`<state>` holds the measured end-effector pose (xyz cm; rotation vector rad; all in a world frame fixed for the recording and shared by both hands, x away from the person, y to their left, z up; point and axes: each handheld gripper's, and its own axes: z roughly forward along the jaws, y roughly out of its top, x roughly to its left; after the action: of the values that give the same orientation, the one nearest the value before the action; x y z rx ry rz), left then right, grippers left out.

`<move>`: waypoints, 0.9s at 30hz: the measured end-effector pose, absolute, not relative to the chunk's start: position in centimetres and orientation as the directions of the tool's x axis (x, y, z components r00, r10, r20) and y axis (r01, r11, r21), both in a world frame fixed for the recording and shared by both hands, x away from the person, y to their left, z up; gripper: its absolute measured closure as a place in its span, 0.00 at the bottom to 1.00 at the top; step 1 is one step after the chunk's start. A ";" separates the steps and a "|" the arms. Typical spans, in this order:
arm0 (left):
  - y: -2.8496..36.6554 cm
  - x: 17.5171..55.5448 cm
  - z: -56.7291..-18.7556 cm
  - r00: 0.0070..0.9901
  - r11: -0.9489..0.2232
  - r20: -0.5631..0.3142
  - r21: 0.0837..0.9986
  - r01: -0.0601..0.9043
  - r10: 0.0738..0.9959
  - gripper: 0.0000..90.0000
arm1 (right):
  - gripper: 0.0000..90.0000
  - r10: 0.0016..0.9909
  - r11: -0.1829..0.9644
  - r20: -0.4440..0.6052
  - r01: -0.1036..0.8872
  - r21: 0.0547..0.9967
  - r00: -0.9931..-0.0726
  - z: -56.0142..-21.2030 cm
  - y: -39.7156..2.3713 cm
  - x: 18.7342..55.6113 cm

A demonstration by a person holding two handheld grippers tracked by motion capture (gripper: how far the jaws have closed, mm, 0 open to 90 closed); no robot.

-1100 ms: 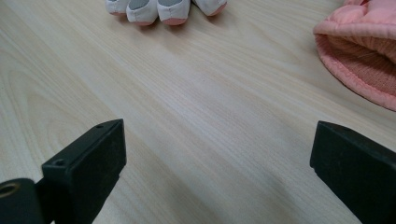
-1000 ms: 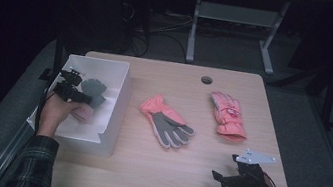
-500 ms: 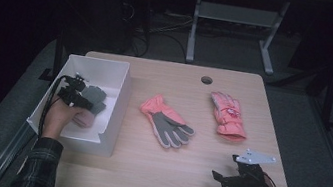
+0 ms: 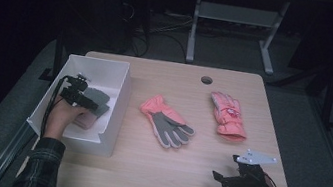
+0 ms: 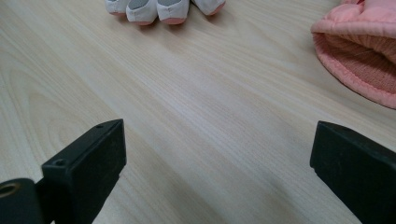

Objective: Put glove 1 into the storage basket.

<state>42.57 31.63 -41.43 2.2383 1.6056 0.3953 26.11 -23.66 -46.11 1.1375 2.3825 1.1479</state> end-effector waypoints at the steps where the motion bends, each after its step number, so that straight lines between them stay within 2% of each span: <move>1: 31.6 42.5 -41.3 0.311 -0.288 0.023 0.446 0.848 0.950 0.22 | 0.04 0.747 0.380 0.095 0.540 0.751 -0.658 -46.1 -23.7 26.1; 11: 31.3 41.8 -37.7 0.345 -0.307 0.022 0.509 0.804 0.938 0.18 | 0.04 0.746 0.379 0.097 0.541 0.751 -0.658 -46.1 -23.6 26.1; 21: 29.8 40.5 -34.3 0.451 -0.351 -0.029 0.586 0.730 0.892 0.15 | 0.04 0.745 0.380 0.098 0.541 0.750 -0.659 -46.1 -23.6 26.1; 27: 27.0 39.6 -32.0 0.550 -0.412 -0.031 0.629 0.660 0.834 0.15 | 0.04 0.744 0.382 0.097 0.540 0.750 -0.661 -46.1 -23.5 26.1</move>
<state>39.60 27.03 -32.02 2.1960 1.1979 0.3851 26.11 -23.54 -46.15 1.1357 2.3874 1.1488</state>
